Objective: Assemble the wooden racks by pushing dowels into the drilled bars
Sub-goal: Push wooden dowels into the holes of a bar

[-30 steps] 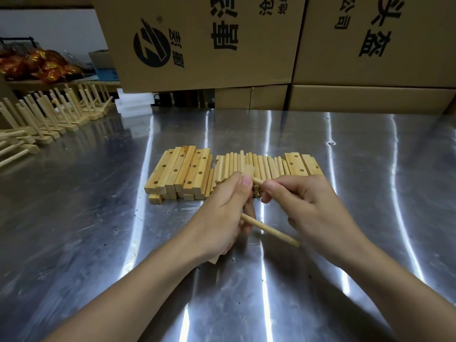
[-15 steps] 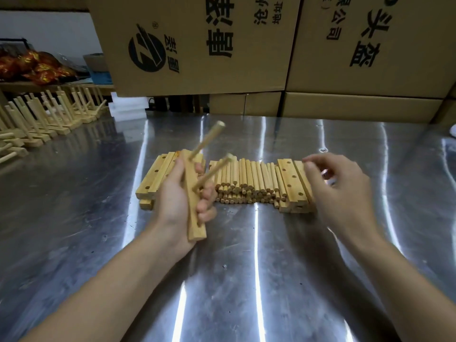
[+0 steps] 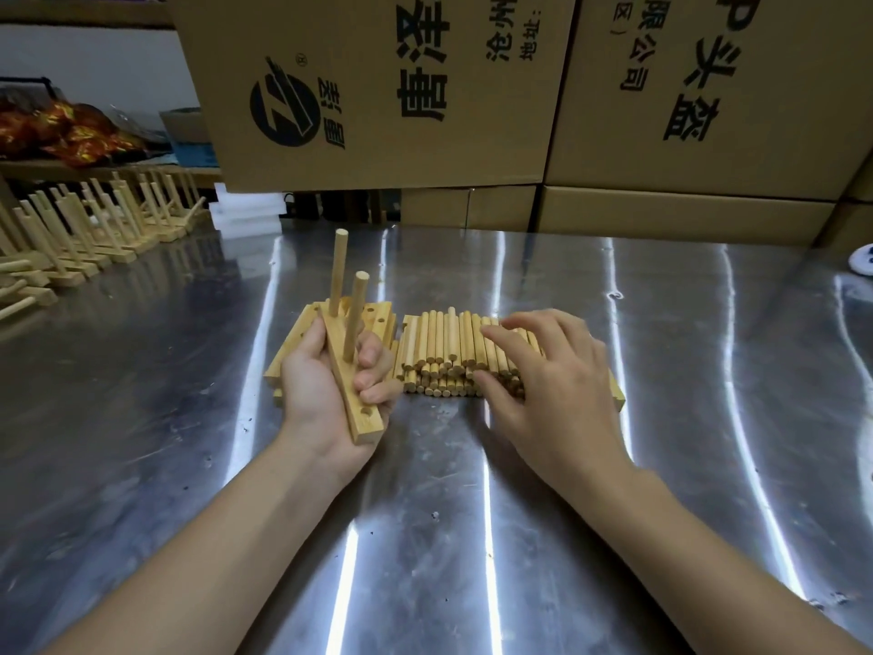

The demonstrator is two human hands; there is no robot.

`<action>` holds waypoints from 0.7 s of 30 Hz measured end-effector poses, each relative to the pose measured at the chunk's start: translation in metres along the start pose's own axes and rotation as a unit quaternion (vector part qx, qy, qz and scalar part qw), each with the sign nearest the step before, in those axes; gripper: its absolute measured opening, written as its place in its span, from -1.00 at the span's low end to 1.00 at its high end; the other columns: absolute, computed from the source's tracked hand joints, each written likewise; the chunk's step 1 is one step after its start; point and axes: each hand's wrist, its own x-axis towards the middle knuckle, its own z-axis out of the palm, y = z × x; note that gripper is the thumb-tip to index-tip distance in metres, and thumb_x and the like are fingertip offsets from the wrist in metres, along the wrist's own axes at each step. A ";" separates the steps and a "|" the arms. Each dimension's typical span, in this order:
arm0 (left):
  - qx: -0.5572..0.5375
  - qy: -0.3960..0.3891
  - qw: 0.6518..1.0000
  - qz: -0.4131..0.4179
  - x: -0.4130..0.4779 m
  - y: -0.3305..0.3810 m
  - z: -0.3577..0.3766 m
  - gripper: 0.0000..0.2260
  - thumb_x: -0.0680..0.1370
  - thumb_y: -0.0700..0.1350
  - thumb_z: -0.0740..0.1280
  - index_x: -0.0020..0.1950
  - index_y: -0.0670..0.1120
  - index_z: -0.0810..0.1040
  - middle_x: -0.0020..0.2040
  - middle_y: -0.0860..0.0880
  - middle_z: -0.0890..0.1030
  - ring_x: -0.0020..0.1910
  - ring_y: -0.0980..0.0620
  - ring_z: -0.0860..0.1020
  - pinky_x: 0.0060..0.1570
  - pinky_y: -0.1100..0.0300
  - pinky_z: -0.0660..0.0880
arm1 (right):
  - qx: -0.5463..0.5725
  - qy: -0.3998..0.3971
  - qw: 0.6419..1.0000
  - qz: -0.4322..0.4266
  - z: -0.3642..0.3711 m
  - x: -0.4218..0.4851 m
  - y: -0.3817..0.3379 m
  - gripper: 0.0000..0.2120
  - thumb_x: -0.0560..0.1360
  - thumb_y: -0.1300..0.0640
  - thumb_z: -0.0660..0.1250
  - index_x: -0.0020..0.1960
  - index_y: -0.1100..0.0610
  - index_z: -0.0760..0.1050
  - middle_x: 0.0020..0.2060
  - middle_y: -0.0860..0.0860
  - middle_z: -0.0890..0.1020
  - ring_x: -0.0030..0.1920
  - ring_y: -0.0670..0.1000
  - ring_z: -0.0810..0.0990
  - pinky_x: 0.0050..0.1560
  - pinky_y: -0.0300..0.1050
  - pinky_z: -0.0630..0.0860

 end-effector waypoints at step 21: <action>0.026 -0.064 0.997 -0.030 0.016 -0.011 -0.008 -0.63 0.76 0.14 0.10 -0.10 -0.04 0.46 -0.39 -0.01 0.31 -0.55 0.13 0.23 -0.66 0.31 0.20 | 0.272 0.100 0.955 0.058 -0.009 0.016 -0.022 -0.92 0.62 0.02 0.41 0.07 -0.09 0.68 -0.04 -0.14 0.71 0.03 -0.09 0.64 0.01 -0.20 0.49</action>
